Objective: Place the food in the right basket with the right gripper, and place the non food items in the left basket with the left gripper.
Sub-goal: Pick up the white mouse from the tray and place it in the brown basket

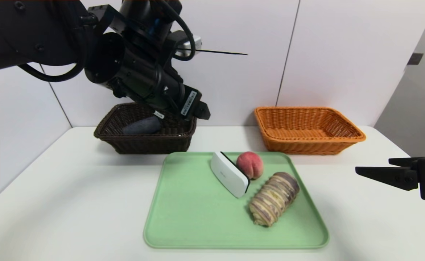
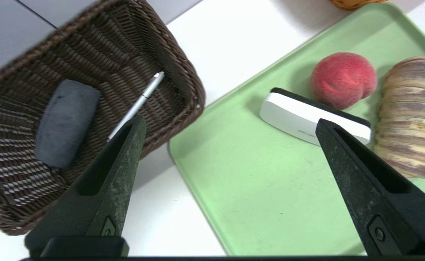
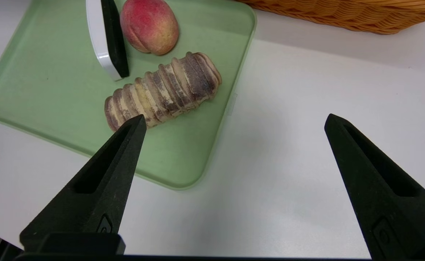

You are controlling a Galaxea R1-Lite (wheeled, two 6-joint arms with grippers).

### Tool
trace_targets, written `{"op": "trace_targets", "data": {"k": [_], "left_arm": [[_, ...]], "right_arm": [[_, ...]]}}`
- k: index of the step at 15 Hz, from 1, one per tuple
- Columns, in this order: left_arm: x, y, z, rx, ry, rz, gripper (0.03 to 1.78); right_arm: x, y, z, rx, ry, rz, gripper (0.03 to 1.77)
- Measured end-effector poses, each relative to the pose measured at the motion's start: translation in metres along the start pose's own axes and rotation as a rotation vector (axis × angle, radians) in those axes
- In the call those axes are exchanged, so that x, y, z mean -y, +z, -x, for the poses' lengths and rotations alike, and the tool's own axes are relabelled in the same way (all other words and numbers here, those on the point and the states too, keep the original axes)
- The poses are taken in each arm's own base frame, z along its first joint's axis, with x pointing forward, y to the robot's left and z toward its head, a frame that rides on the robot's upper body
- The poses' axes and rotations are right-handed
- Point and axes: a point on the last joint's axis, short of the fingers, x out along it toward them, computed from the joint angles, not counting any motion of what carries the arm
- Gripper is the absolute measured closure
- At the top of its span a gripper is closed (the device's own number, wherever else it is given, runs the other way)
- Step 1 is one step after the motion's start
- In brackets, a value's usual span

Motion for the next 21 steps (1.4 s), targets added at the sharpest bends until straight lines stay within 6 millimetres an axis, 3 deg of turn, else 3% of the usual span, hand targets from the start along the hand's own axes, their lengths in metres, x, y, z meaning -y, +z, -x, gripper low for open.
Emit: {"op": "trace_targets", "data": {"k": [4, 9, 17, 21], "left_arm": [[0.029, -0.001, -0.003, -0.009, -0.072, -0.048, 0.14], [0.043, -0.005, -0.010, 0.000, -0.266, -0.324, 0.12], [0.032, -0.017, -0.041, -0.007, -0.379, -0.733, 0.12], [0.031, -0.026, -0.068, -0.002, -0.434, -0.954, 0.12]], "right_arm": [[0.000, -0.001, 0.001, 0.000, 0.001, 0.000, 0.10], [0.000, -0.002, 0.001, -0.002, 0.007, -0.001, 0.10], [-0.002, -0.006, 0.004, 0.001, 0.035, 0.000, 0.10], [0.000, -0.008, 0.005, 0.000, 0.026, -0.023, 0.10]]}}
